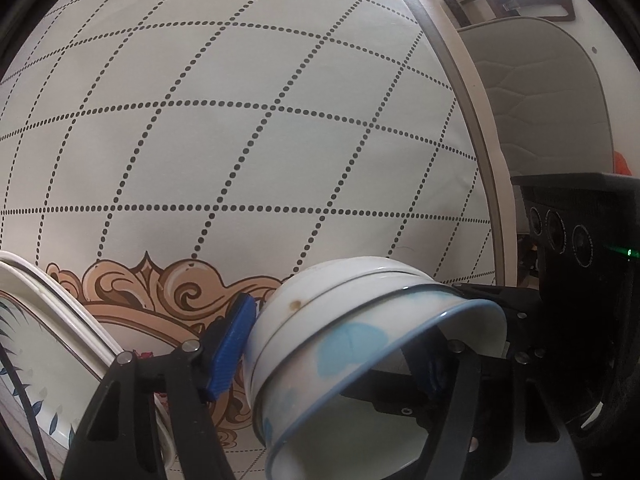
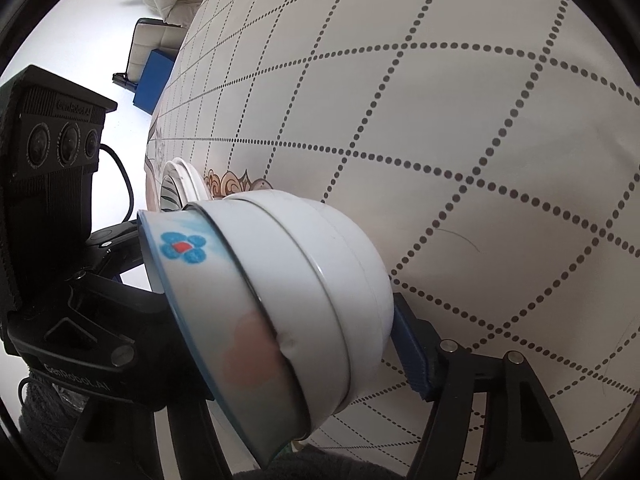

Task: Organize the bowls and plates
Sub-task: 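Carry the bowl stack with both tools over the blue-leaf plate stack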

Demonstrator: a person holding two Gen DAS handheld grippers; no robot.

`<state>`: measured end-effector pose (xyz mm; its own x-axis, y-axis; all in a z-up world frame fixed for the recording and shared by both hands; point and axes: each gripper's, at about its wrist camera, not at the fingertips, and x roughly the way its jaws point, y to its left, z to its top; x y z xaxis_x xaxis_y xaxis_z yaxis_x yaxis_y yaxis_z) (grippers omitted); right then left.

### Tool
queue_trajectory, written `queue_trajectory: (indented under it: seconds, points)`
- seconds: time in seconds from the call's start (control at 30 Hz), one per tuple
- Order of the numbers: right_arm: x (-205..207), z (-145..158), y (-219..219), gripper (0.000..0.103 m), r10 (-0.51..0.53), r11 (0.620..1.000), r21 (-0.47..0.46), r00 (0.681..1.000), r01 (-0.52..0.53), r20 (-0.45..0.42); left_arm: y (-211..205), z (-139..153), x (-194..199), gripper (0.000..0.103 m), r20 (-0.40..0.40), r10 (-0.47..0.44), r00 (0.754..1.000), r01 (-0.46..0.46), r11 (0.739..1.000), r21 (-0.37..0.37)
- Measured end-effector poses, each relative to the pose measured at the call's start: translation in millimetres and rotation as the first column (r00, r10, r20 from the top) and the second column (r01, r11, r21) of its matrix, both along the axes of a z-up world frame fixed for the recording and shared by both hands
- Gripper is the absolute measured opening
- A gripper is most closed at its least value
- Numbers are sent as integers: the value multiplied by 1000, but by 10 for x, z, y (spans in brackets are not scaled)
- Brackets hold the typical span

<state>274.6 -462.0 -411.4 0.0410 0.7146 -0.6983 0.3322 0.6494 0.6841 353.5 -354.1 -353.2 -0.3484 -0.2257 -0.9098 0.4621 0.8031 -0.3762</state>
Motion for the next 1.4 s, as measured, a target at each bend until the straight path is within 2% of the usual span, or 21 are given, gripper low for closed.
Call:
queue_trajectory:
  seconds: [0.7,1.1,1.4]
  points:
    - [3,207,-115,70,13,999,35,1000,-13,12,97,216,78,65,17,52,999,-52,999,2]
    - [202,601,122,70,50,998,28,997,-52,50,410,608,194,65,62,73,995,-72,997,-25]
    - [375,901,604,70,71,997,16,994,-72,83,893,810,320,65,94,69,993,-66,997,-34]
